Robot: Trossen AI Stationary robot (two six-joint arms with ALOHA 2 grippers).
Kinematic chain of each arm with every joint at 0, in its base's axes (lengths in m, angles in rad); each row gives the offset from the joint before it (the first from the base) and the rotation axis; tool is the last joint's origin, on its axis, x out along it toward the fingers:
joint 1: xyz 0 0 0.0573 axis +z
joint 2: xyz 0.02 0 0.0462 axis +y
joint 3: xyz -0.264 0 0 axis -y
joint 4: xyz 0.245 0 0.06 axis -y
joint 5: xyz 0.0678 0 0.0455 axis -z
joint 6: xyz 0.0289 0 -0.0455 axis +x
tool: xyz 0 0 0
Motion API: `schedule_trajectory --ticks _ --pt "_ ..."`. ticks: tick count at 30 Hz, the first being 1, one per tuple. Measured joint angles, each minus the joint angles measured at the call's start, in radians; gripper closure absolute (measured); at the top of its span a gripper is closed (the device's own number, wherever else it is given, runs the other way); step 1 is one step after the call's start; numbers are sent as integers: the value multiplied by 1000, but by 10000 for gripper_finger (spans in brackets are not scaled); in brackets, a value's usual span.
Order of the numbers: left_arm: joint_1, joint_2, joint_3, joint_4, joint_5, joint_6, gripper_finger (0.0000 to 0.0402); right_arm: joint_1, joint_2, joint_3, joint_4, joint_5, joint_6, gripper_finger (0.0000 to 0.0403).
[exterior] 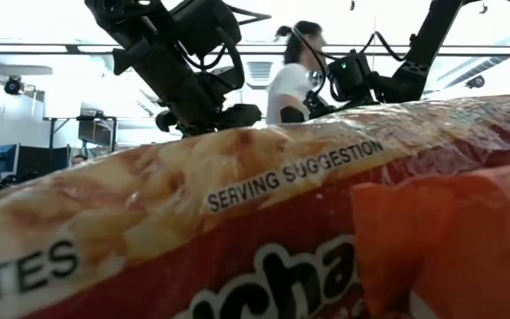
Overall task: Sort Maruchan noodles
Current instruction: Put the right red noodle pack into the white bin
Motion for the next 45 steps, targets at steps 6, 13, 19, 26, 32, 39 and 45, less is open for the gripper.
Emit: schedule_trajectory --ticks 6,13,19,26,32,39,45 --pt "0 0 0 0 0 0 206 -12 11 0 -36 -1 2 394" --pt "0 0 0 1 0 -1 206 -17 11 0 -66 -97 8 372" --pt "0 0 0 1 0 -1 206 -22 -11 0 -64 -105 3 319" --pt "0 0 -1 -1 0 0 206 -22 -126 0 -170 -105 3 260" --pt "0 0 -1 -1 0 9 206 -23 -209 14 -397 -105 17 232" --pt "0 0 -1 -1 0 11 206 -22 -251 88 -631 -124 37 237" --pt "0 0 -14 1 0 11 206 -25 -229 195 -787 -166 -20 246"
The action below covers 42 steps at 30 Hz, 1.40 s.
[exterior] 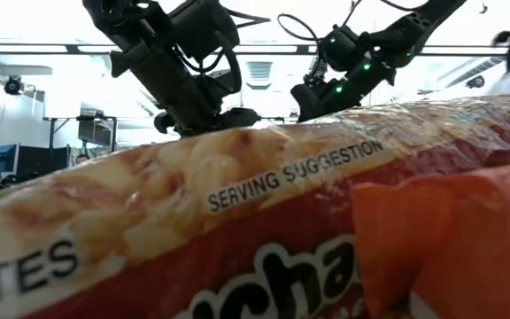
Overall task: Sort Maruchan noodles
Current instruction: Put the right red noodle pack into the white bin
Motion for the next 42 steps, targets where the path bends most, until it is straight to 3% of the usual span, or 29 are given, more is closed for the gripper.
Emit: schedule_trajectory --ticks 4,14,24,30,34,40,42 --pt "0 0 -18 11 0 -2 206 -11 66 75 -82 -45 -4 235" --pt "0 -2 -60 30 0 -37 206 -13 156 349 -440 -41 -126 211" --pt "0 -4 -69 34 -1 -46 206 -13 344 575 -662 17 -220 211" --pt "-1 -4 -103 37 -1 -94 206 -13 403 618 -688 36 -245 213" --pt "-1 -4 -127 37 -1 -134 206 -13 420 615 -687 37 -254 247" --pt "-1 -4 -139 46 -2 -153 206 -13 423 614 -687 35 -267 367" --pt "-1 -5 -140 46 -2 -153 206 -13 416 614 -687 35 -268 385"
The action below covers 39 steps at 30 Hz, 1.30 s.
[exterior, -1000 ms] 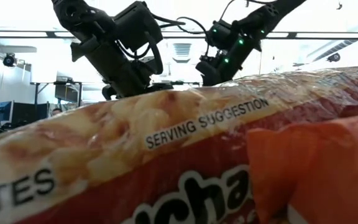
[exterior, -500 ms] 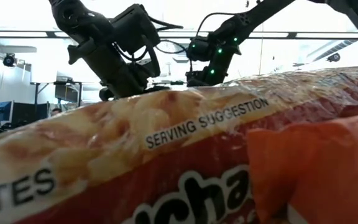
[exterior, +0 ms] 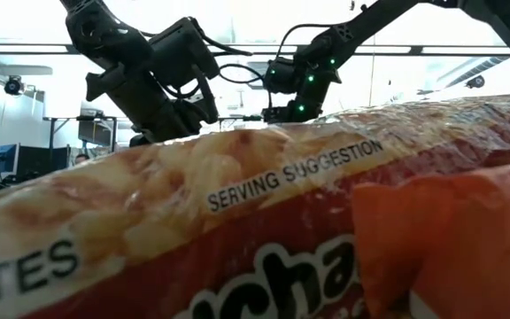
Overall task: Sort Maruchan noodles
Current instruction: Put the right red noodle pack into the white bin
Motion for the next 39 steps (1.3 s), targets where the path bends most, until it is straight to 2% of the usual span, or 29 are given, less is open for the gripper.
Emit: schedule_trajectory --ticks 10,22,27,36,39 --pt "0 -1 -13 8 -1 -3 206 0 -53 -2 39 0 34 394" --pt "0 -1 -31 27 -1 -5 206 6 -222 -73 203 1 90 395" --pt "0 -1 -31 27 -1 -5 206 7 -280 -229 423 18 161 395" --pt "0 -1 -43 27 -1 -5 206 24 -293 -622 1175 160 392 395" --pt "0 -4 -47 27 -1 -5 206 45 -275 -689 1288 222 416 395"
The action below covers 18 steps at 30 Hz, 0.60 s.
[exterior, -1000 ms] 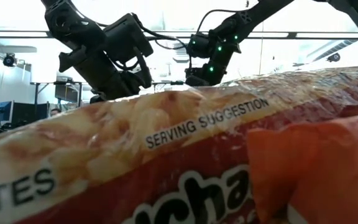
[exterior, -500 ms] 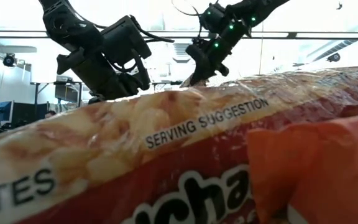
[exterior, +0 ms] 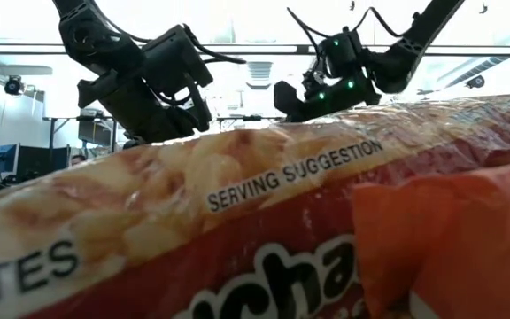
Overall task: Sort Maruchan noodles
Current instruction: Put the right red noodle pack into the white bin
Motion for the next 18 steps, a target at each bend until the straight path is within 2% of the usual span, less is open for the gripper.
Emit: schedule_trajectory --ticks 8,15,18 --pt "0 -2 0 6 -7 1 206 41 73 -78 220 218 41 395" --pt "0 -2 0 9 -8 1 206 54 149 -67 291 224 49 394" --pt "2 -2 0 47 -29 52 206 53 175 -67 278 224 65 394"
